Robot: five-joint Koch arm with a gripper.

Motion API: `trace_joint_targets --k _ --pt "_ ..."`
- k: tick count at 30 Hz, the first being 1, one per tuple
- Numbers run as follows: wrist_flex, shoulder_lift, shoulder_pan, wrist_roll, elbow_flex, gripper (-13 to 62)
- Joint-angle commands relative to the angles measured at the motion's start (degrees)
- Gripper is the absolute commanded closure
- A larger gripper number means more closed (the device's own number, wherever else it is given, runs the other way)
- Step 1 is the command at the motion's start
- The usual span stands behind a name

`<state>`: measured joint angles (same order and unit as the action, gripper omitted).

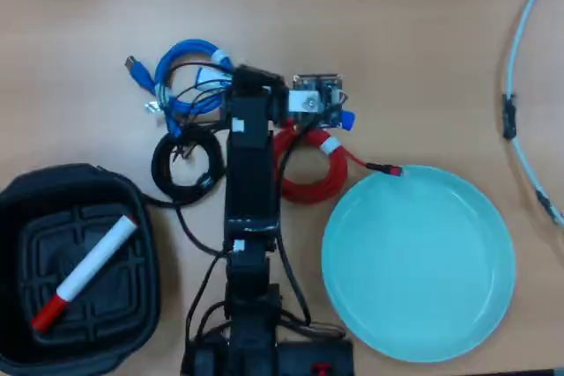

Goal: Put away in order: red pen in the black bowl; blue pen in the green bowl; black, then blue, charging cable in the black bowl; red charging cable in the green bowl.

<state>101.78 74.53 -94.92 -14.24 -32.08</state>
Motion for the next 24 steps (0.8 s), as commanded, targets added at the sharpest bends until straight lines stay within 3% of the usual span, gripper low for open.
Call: trace_joint_targets --k 1,8,15,24 --pt "3.78 5.27 -0.97 -1.05 2.99 57.0" --pt "4.13 12.04 -7.47 -0.97 -8.79 57.0" --pt "2.81 17.93 -24.43 -0.35 -26.63 57.0" --pt "1.67 16.96 -43.59 -0.35 -30.59 56.8"
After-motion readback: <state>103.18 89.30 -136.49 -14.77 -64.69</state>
